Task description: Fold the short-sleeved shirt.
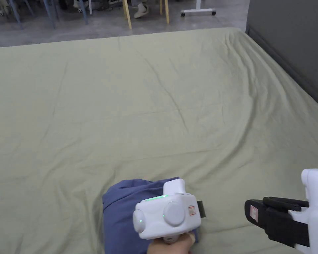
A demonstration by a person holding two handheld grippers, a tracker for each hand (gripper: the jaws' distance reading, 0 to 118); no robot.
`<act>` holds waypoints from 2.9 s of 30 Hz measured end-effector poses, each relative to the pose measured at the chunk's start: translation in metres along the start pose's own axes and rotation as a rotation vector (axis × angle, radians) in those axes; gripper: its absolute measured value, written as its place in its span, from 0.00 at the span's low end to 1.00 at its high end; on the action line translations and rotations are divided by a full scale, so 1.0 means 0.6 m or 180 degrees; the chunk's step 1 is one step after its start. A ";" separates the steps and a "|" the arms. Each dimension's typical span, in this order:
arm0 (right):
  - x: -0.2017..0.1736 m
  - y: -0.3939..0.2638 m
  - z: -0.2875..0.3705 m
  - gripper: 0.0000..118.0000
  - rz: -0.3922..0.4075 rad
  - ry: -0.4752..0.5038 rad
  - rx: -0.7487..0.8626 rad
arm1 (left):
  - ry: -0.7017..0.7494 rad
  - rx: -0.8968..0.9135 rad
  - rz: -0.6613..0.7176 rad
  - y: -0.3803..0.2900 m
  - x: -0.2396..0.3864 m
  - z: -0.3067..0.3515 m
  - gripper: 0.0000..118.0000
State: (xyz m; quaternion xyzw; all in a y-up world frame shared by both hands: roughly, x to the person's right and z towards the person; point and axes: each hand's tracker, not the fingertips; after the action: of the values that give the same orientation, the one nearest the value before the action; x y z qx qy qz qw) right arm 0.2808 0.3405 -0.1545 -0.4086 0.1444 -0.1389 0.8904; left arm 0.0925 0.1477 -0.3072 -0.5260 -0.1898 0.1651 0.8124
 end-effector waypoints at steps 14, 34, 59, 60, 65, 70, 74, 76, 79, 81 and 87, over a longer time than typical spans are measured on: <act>-0.054 0.045 -0.163 0.02 0.0140 0.1056 -0.0302 | -0.0064 0.0906 0.0478 0.004 -0.256 0.344 0.01; 0.112 0.017 -0.487 0.02 -0.0692 0.1067 -0.1666 | -0.0273 0.0755 0.0779 -0.011 -0.317 0.295 1.00; 0.048 0.014 -0.417 0.02 -0.0456 0.0633 -0.1300 | -0.0058 0.0090 0.0356 0.034 -0.270 0.216 0.29; 0.010 0.023 -0.390 0.02 -0.0223 0.0285 -0.1128 | -0.0045 0.0097 0.0348 0.036 -0.272 0.225 0.29; -0.159 0.048 -0.283 0.03 0.0422 -0.0184 -0.0620 | 0.0031 0.0167 0.0456 0.058 -0.333 0.286 0.28; -0.324 0.042 -0.256 0.13 0.0451 -0.0320 -0.0441 | 0.0632 0.0049 0.0323 0.071 -0.447 0.360 0.27; -0.449 0.028 -0.275 0.13 0.0501 -0.0292 -0.0338 | 0.1035 -0.0012 0.0331 0.076 -0.550 0.430 0.26; -0.506 0.027 -0.287 0.13 0.0518 -0.0264 -0.0359 | 0.1349 -0.0004 0.0307 0.079 -0.597 0.465 0.22; -0.583 0.021 -0.294 0.13 0.0537 -0.0141 -0.0407 | 0.2026 -0.0069 0.0195 0.086 -0.670 0.513 0.15; -0.625 0.016 -0.292 0.13 0.0582 0.0115 -0.0506 | 0.2215 -0.0036 0.0400 0.087 -0.732 0.546 0.12; -0.633 0.000 -0.303 0.13 0.0595 0.0075 -0.0618 | 0.1788 0.0062 0.0861 0.046 -0.795 0.575 0.05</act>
State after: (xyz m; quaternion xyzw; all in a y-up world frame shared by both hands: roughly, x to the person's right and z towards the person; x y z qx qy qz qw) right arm -0.1361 0.3543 -0.2136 -0.4760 0.2051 -0.0455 0.8540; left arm -0.4925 0.2087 -0.2674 -0.5637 0.1154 0.1216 0.8088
